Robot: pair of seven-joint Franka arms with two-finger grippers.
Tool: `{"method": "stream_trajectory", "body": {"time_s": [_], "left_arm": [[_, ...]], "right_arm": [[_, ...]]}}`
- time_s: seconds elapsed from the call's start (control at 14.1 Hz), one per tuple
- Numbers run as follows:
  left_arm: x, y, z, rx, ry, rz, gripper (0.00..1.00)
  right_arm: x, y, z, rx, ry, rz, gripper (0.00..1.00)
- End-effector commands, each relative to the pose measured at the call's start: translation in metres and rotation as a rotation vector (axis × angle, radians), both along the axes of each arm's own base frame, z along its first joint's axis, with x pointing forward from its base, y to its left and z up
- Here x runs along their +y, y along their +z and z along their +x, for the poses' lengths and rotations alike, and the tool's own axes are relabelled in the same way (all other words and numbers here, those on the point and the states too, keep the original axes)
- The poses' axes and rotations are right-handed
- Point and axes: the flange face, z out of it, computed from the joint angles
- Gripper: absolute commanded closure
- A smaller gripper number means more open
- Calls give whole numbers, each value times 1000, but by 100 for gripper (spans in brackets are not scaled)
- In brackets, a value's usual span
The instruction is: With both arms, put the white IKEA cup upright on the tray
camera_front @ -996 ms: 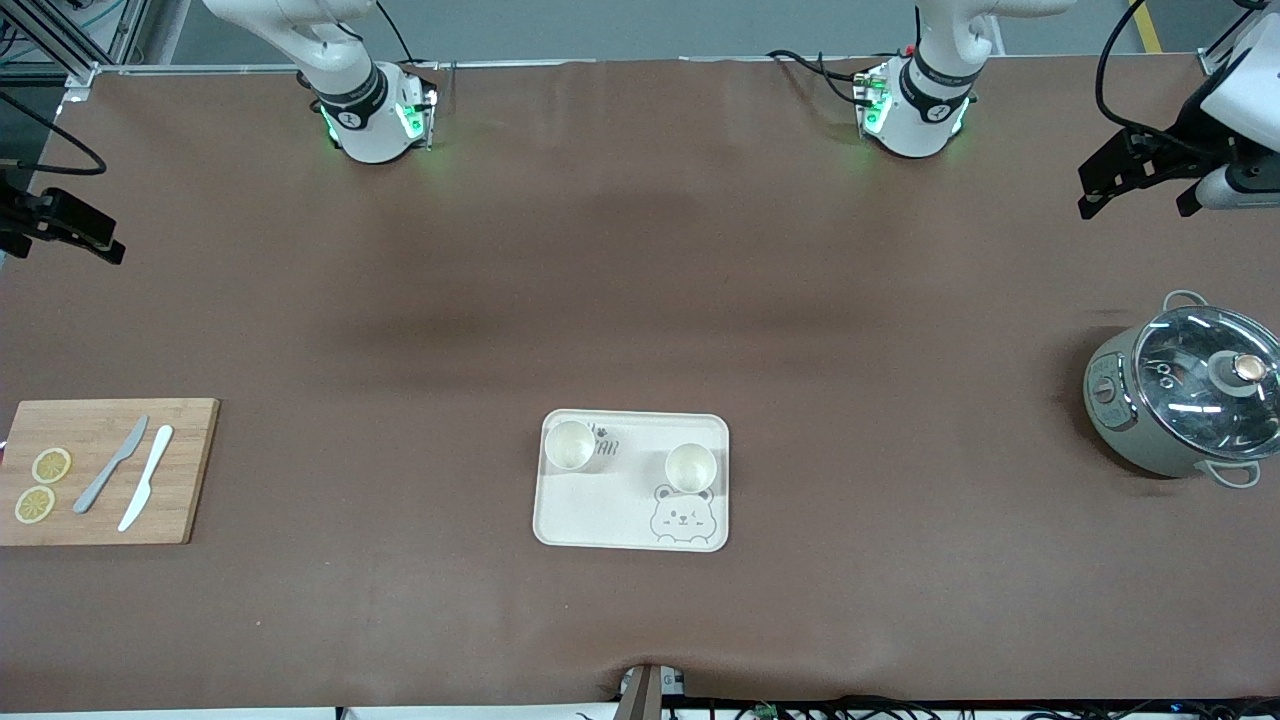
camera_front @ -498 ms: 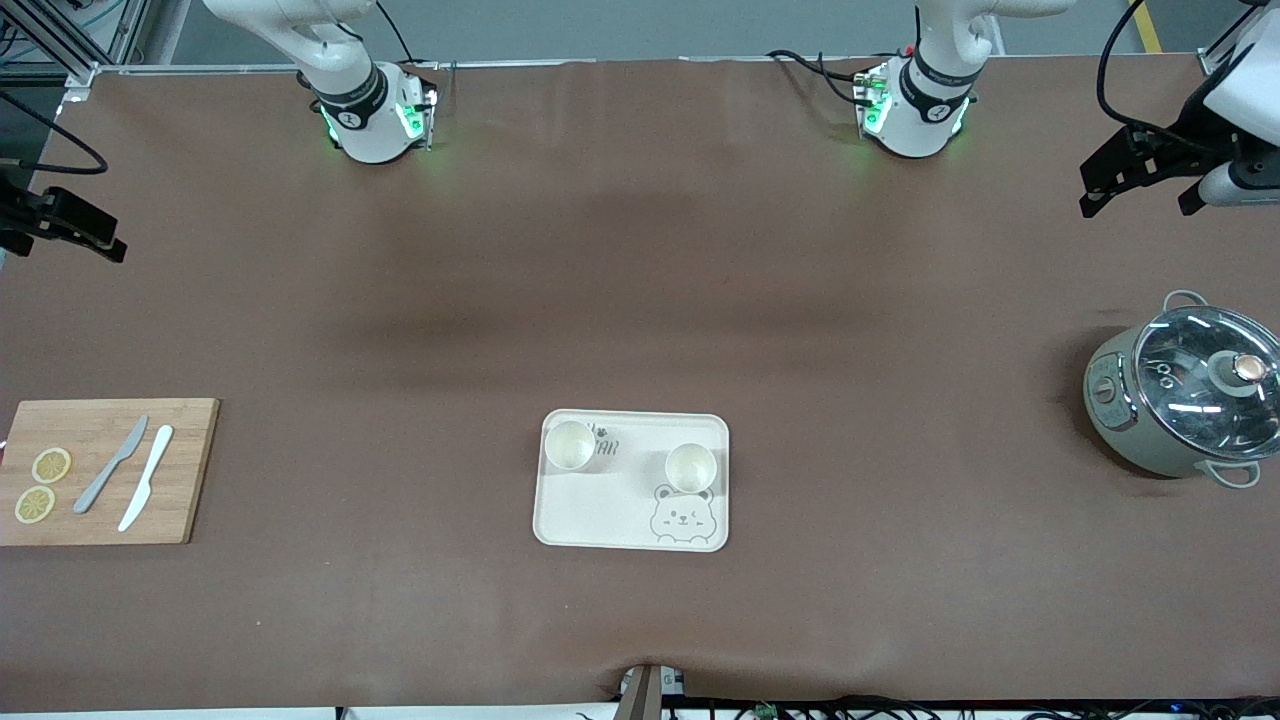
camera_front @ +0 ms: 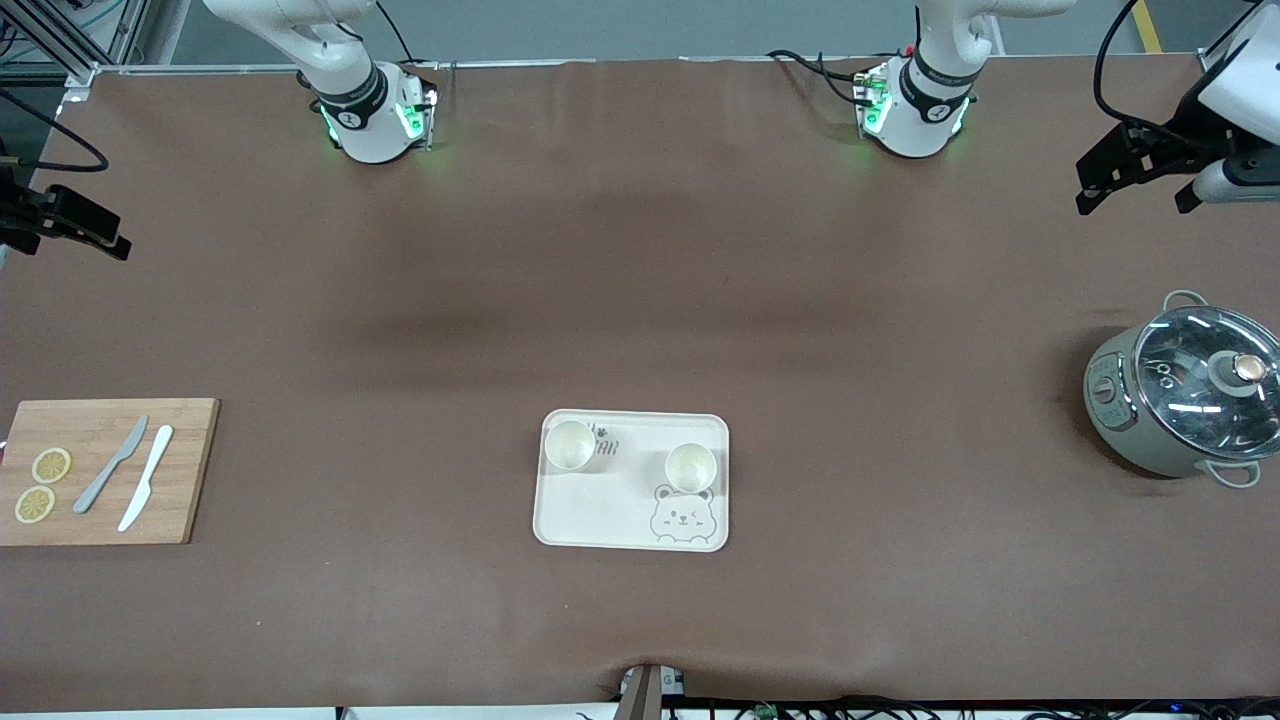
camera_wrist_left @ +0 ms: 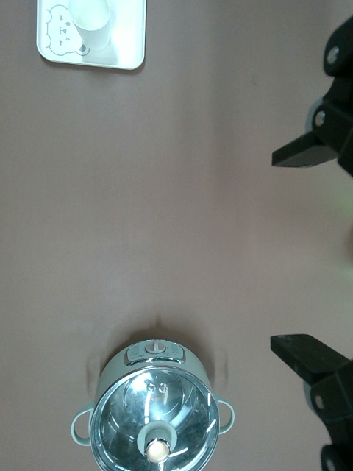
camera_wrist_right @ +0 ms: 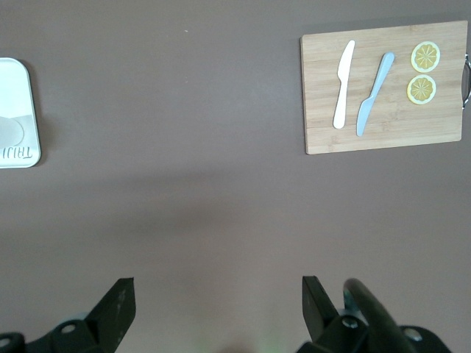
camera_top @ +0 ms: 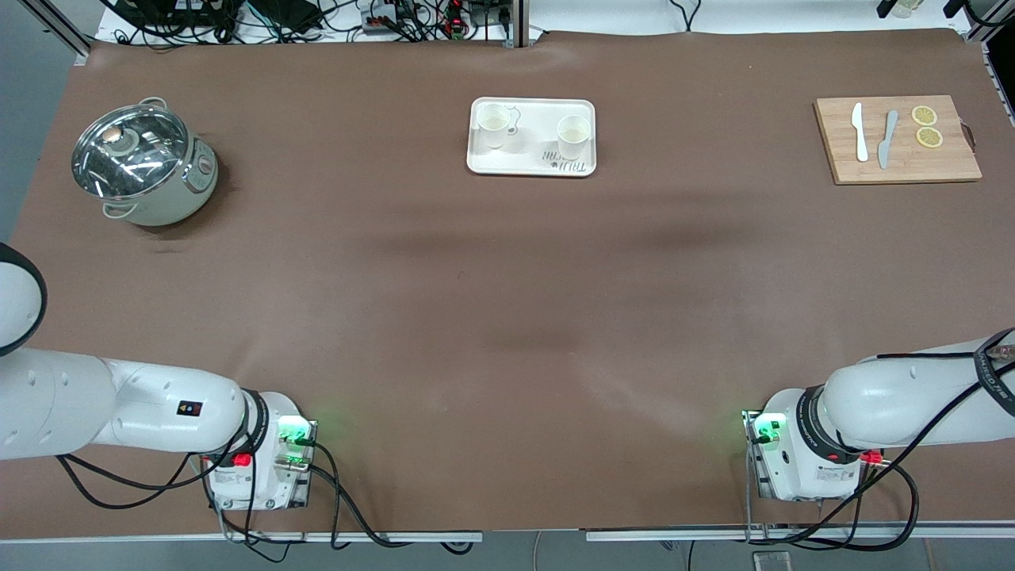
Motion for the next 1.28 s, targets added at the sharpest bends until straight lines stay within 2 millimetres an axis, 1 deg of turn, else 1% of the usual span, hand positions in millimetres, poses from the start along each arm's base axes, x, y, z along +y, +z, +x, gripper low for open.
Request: {"method": "stream_trajectory", "body": {"time_s": [0.0, 0.21, 0.28, 0.57, 1.21], "left_arm": [[4, 9, -7, -5, -7, -10, 0], [2, 12, -8, -3, -10, -16, 0], [2, 11, -7, -1, -8, -17, 0], [7, 10, -8, 5, -1, -17, 0], [8, 10, -9, 8, 1, -17, 0]], "right_arm": [[-6, 4, 0, 3, -22, 20, 0], [-6, 4, 0, 3, -22, 19, 0], [-1, 4, 0, 2, -12, 19, 0], [1, 4, 0, 3, -9, 18, 0], [2, 4, -1, 8, -7, 18, 0]]}}
